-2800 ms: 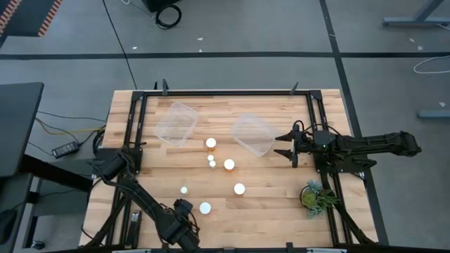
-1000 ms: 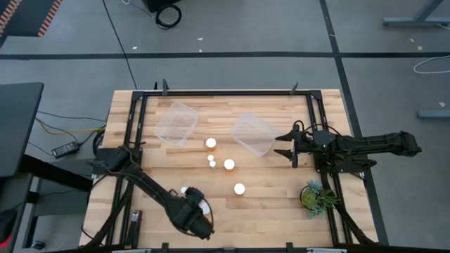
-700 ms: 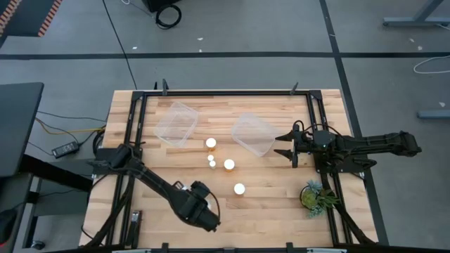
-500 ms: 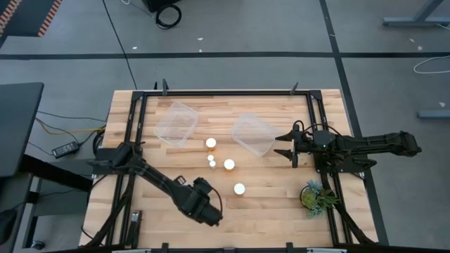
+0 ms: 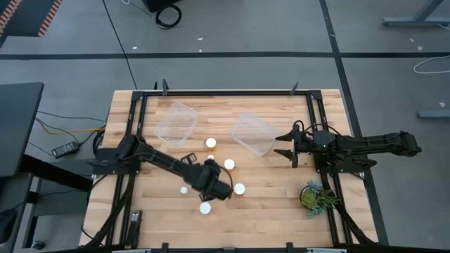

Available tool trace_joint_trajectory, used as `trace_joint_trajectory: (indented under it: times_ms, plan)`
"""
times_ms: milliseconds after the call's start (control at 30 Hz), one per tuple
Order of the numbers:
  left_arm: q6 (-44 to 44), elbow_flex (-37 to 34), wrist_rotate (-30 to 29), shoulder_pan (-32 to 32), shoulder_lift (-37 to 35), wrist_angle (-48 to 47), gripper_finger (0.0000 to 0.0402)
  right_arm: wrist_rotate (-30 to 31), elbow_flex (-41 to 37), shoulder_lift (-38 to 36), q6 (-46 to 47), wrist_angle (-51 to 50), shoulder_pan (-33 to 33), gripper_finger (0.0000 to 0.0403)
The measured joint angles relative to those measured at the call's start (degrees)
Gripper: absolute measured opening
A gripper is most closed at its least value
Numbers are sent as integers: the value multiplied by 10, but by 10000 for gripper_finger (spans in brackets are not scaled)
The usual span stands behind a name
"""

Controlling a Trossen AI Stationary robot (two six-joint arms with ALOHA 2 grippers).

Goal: Pick and place medicine bottles into bin by pill shape (circle, oval)
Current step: Put the small orange pill bottle into the left transparent bin

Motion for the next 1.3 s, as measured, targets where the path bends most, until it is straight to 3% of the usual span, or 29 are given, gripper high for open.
trace_joint_trajectory:
  times_ms: [900, 1033, 1300]
  plan:
    - [269, -3, -185, 216, -8, -26, 113, 0, 0, 0, 0, 0, 0, 276]
    - [284, -32, -213, 248, -36, -25, 117, 0, 0, 0, 0, 0, 0, 276]
    - [274, -181, -232, 315, -147, 15, 121, 0, 0, 0, 0, -1, 0, 276]
